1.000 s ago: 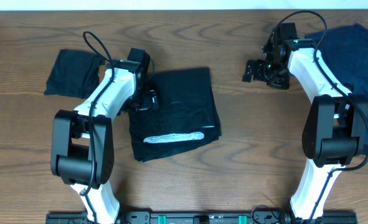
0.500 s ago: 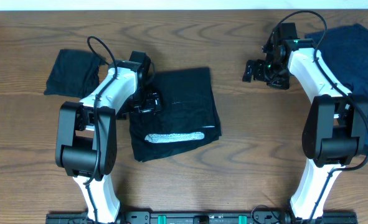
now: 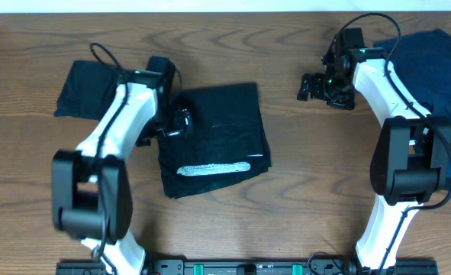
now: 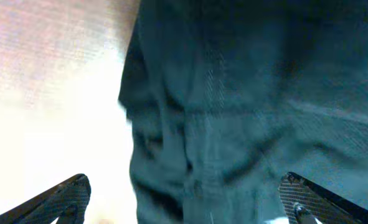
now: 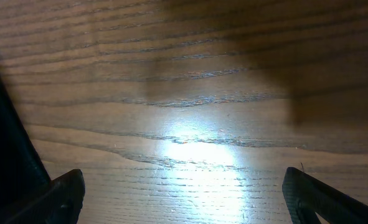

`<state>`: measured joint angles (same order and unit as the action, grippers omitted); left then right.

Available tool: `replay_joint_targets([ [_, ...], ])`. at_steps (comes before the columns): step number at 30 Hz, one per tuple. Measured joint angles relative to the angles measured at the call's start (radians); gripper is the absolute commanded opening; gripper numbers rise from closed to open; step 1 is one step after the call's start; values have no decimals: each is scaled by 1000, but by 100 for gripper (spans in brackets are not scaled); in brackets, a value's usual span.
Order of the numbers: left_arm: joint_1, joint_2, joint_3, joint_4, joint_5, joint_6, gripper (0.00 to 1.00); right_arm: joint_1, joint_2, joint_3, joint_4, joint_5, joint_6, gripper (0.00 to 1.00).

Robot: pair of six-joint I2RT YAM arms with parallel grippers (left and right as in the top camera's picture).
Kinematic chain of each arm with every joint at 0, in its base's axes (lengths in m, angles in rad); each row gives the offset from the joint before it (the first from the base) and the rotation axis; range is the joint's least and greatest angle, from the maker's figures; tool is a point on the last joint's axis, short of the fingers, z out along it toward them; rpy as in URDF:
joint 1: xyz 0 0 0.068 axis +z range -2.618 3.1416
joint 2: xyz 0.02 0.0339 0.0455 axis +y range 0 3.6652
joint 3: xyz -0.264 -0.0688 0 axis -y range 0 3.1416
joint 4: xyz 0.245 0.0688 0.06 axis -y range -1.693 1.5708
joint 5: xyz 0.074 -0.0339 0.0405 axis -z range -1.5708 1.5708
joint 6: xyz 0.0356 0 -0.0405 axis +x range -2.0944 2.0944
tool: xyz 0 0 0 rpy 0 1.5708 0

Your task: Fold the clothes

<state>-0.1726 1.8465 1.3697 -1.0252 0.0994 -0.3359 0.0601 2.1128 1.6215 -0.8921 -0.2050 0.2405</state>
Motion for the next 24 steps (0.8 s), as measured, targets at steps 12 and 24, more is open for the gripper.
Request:
replay_joint_targets([
  [12, 0, -23, -152, 79, 72, -5, 98, 0, 0, 0, 0, 0, 0, 99],
  [24, 0, -18, -300, 267, 111, -44, 98, 0, 0, 0, 0, 0, 0, 99],
])
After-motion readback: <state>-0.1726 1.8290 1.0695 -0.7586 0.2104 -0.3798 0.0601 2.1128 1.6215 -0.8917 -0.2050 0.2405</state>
